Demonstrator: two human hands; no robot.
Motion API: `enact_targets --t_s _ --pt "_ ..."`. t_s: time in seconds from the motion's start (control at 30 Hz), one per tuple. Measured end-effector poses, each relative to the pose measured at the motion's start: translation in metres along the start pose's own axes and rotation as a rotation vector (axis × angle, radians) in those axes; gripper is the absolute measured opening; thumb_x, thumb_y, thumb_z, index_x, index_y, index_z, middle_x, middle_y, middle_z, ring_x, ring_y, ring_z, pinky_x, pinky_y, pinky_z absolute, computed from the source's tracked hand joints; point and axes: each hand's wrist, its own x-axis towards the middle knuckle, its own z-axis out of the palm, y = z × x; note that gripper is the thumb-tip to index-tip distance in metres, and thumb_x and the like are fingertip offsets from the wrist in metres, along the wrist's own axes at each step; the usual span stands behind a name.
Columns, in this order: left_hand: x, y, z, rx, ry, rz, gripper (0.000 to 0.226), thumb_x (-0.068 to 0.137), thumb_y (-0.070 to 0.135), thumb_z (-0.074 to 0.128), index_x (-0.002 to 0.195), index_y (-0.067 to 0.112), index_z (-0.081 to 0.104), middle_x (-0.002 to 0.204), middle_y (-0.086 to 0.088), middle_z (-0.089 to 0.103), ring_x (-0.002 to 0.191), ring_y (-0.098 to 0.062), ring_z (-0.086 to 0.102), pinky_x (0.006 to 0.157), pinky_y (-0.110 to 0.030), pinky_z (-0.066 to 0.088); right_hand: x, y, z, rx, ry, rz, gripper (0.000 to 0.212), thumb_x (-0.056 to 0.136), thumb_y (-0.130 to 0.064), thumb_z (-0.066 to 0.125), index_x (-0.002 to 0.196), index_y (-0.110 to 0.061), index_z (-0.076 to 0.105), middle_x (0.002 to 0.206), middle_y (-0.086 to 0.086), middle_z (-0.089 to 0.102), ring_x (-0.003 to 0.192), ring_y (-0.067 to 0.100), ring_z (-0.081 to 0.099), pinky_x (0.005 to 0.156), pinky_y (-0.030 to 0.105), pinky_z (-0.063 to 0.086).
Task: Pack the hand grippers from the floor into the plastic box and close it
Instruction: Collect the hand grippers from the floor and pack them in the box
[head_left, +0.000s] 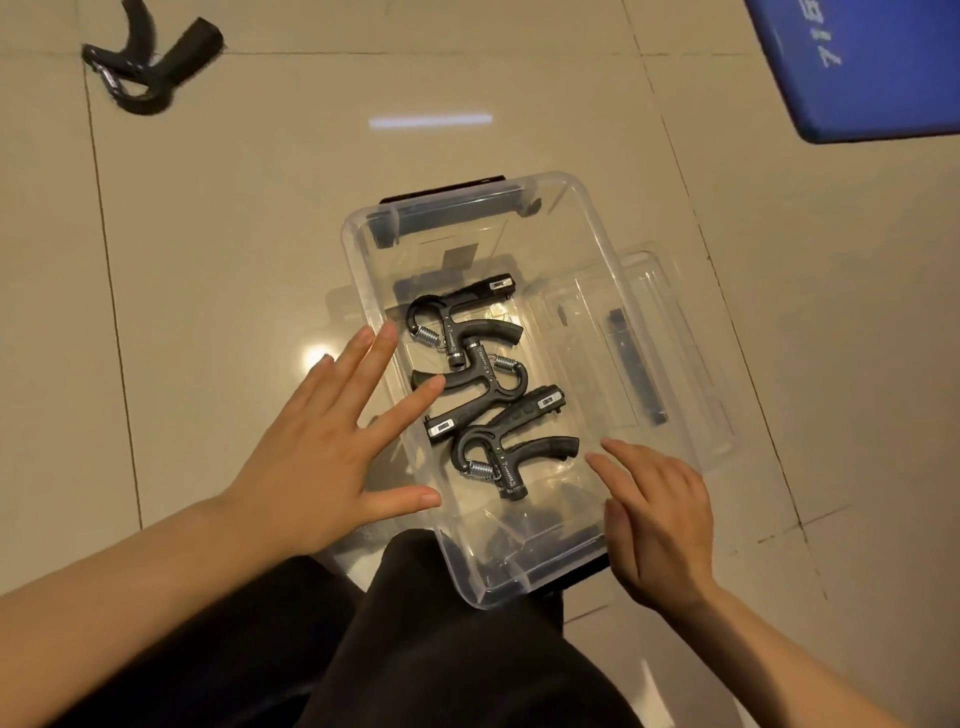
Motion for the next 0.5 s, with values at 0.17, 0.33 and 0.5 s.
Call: enact_targets --t_s 0.17,0.33,0.5 --pt "0.005 -0.023 -0.018 0.067 -0.071 0.123 0.074 0.088 0.071 0.025 0.149 0.029 0.021 0.157 -0.017 0.007 0.144 -0.034 0.010 0.108 -0.052 0.027 0.005 -0.007 -0.006 -0.067 -0.134 0.104 0.058 0.097 -0.037 0.016 0.124 -0.010 0.060 0.123 0.013 0.061 0.114 0.027 0.053 0.095 0.037 0.034" --pt "0.016 -0.048 -0.045 0.223 -0.209 0.276 0.091 0.078 0.059 0.060 0.150 0.030 0.013 0.157 -0.016 0.007 0.142 -0.033 0.019 0.106 -0.045 0.033 0.007 -0.007 -0.007 -0.132 -0.163 0.124 0.052 0.092 -0.033 0.026 0.122 -0.009 0.061 0.119 0.013 0.062 0.110 0.031 0.056 0.094 0.038 0.033" --pt "0.022 -0.052 -0.117 0.563 -0.510 0.356 0.075 0.096 0.048 0.041 0.147 0.037 -0.013 0.158 -0.003 0.011 0.137 -0.022 0.030 0.112 -0.034 0.029 0.006 -0.018 -0.017 -0.103 -0.249 0.149 0.064 0.099 -0.043 0.007 0.128 -0.012 0.055 0.122 0.011 0.059 0.113 0.030 0.055 0.097 0.039 0.037"
